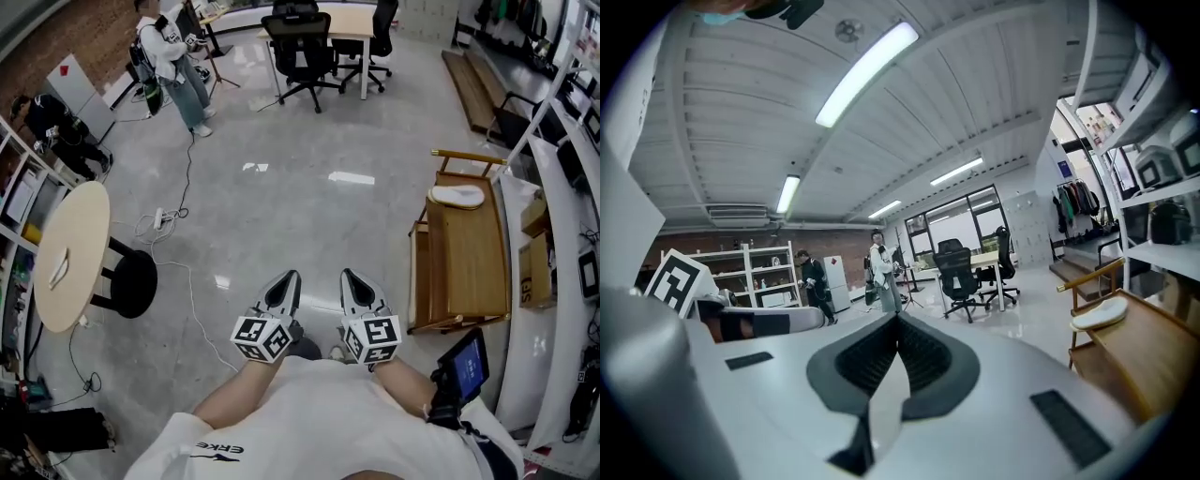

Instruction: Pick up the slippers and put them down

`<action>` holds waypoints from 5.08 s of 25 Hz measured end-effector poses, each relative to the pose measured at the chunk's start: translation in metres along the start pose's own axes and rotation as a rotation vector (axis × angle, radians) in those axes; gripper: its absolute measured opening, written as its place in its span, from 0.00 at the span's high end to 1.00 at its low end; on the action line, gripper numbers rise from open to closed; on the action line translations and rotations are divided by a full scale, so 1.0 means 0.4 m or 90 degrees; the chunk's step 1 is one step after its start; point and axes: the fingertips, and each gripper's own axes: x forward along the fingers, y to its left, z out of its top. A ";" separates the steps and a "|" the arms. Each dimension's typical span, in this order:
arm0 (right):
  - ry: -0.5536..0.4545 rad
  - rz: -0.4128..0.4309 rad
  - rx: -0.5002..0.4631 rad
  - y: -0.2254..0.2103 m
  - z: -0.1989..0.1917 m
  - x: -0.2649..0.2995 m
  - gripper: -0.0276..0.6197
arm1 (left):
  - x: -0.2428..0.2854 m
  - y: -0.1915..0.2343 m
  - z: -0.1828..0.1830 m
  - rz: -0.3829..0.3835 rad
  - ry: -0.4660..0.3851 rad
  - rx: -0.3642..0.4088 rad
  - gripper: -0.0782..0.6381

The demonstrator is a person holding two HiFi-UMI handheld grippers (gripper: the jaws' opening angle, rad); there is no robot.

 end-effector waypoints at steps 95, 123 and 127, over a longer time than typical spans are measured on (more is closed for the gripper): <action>0.154 -0.540 0.187 -1.373 -0.146 0.397 0.95 | 1.526 -0.221 -0.618 -0.394 0.519 -0.041 0.89; 0.237 -0.574 0.246 -1.425 -0.351 0.323 0.95 | 1.628 -0.325 -0.929 -0.470 0.604 -0.245 0.55; 0.246 -0.576 0.249 -1.422 -0.363 0.311 0.95 | 1.652 -0.333 -0.938 -0.465 0.603 -0.269 0.55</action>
